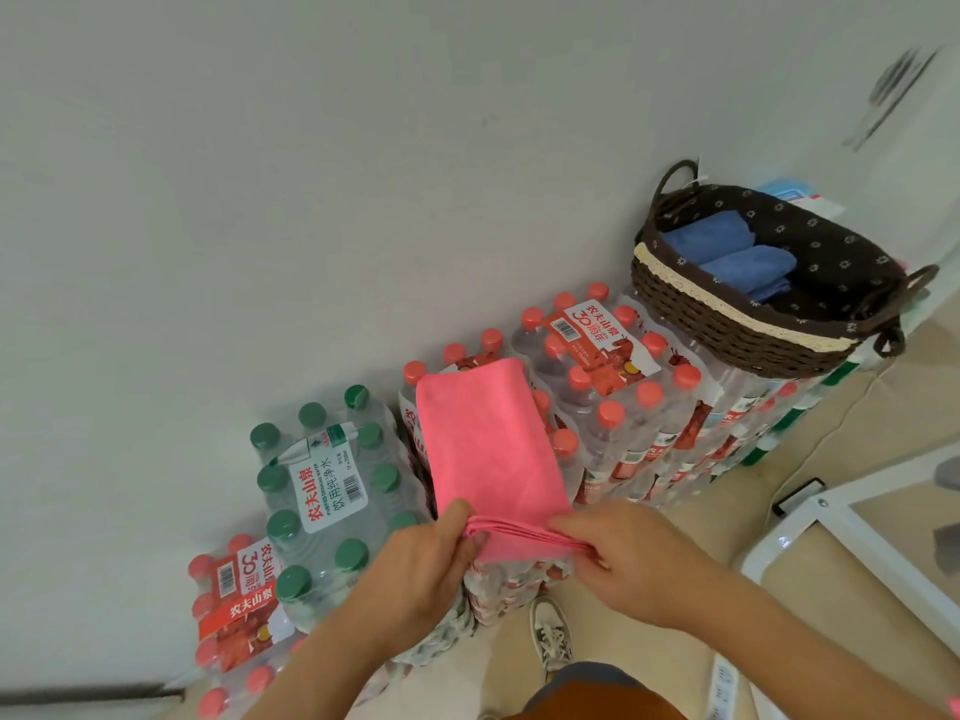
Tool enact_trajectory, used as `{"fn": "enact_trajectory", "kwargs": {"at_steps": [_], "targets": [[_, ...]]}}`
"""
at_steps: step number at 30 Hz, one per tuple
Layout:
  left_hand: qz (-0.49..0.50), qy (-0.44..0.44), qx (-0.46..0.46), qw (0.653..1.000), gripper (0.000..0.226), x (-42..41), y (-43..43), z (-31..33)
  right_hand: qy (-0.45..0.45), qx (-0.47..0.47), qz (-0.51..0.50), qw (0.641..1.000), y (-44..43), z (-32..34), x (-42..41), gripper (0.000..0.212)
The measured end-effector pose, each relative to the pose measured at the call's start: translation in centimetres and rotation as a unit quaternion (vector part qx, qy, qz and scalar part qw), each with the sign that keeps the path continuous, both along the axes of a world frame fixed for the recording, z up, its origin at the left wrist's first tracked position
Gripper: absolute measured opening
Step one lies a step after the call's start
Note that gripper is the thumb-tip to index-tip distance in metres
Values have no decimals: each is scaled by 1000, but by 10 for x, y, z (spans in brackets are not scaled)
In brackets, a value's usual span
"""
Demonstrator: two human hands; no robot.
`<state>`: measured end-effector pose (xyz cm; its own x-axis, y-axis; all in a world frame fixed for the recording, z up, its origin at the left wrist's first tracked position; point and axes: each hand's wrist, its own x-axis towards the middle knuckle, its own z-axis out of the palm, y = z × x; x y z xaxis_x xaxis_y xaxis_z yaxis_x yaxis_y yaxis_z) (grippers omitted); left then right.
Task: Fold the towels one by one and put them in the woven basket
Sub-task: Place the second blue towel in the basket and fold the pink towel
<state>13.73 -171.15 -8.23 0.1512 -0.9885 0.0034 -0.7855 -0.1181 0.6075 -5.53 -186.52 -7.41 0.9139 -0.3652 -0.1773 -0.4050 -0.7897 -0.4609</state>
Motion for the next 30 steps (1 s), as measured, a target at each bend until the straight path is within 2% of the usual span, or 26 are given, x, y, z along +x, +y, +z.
{"fn": "enact_trajectory", "kwargs": {"at_steps": [2, 4, 7, 9, 11, 13, 16, 18, 23, 27, 30], "targets": [[7, 40, 21, 999, 32, -2, 0, -3, 22, 102, -31, 994, -14, 6, -4, 17], [29, 100, 33, 994, 27, -1, -3, -6, -2, 174, -67, 982, -29, 9, -4, 14], [107, 207, 20, 972, 32, 5, -10, -5, -93, 294, -133, 942, -37, 12, 10, 16], [167, 270, 10, 948, 35, 11, -20, -3, -155, 334, -191, 910, -44, 8, 29, 13], [228, 322, 7, 919, 29, 17, -32, 1, -189, 304, -231, 905, -51, 3, 54, 10], [276, 360, 21, 891, 24, 27, -46, 3, -182, 238, -244, 922, -58, -3, 78, 7], [325, 410, 58, 850, 23, 44, -66, 2, -135, 134, -226, 955, -68, -3, 108, 14], [347, 391, 62, 850, 25, 53, -76, -1, -101, 71, -194, 973, -72, -5, 123, 19], [398, 187, 42, 897, 22, 64, -96, -9, -30, -48, -148, 987, -82, -15, 142, 25], [379, 95, 38, 920, 23, 64, -103, -11, 17, -94, -131, 987, -82, -25, 149, 22], [376, 54, 47, 924, 25, 66, -103, -18, -4, -113, -145, 983, -81, -30, 150, 21]]}}
